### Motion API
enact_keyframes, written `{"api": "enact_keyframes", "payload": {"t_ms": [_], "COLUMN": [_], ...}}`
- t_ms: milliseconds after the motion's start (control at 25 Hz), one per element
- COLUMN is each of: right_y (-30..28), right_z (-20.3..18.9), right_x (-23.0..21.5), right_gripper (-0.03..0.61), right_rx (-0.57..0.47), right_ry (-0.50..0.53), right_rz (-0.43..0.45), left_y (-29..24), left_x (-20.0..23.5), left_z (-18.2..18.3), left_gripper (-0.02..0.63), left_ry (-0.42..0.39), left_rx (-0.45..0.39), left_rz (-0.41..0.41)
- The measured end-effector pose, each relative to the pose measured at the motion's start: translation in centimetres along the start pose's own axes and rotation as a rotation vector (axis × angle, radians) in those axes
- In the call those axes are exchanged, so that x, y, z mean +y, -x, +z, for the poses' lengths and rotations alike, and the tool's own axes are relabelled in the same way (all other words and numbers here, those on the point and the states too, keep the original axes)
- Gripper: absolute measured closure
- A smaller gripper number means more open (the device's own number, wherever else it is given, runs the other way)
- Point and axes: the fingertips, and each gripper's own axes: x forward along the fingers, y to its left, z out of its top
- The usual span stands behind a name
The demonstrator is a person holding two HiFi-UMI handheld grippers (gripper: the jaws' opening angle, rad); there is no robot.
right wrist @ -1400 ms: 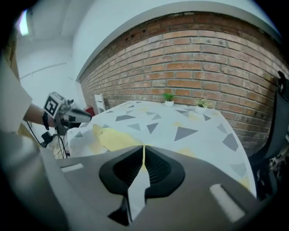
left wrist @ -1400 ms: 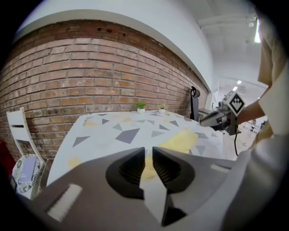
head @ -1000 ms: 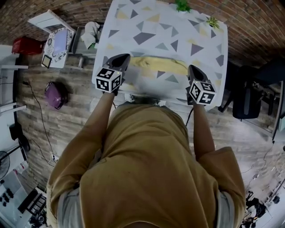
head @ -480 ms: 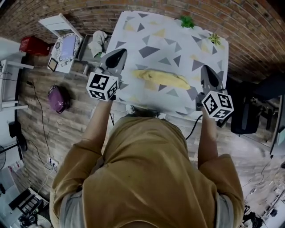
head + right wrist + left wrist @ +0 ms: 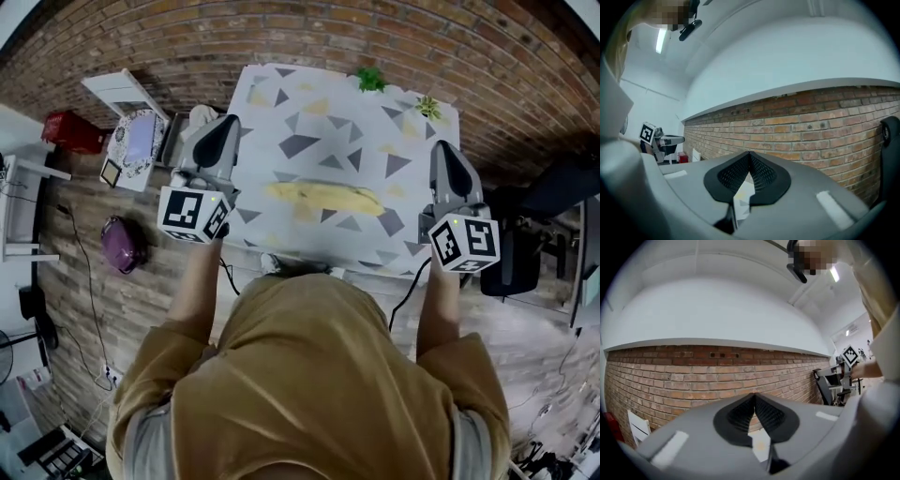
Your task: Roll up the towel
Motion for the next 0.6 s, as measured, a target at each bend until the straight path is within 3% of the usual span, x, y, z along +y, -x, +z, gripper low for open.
{"api": "enact_keyframes", "payload": {"t_ms": [240,600], "right_y": [2.5,5.1], "right_z": [3.0,5.6], "right_x": [-0.9,-2.8], "right_gripper": [0.575,0.575], "right_rx": [-0.069,-0.079], "right_ry": [0.049,0.105], "right_rz": [-0.036,-0.104], "left_y": [0.9,2.3], "left_x": [0.9,1.7], "left_z": [5.0,8.7], "left_gripper": [0.551,0.551], "left_ry": [-0.017,-0.123], "left_rx": [-0.095,-0.130], "left_rz": [0.037,0.071]}}
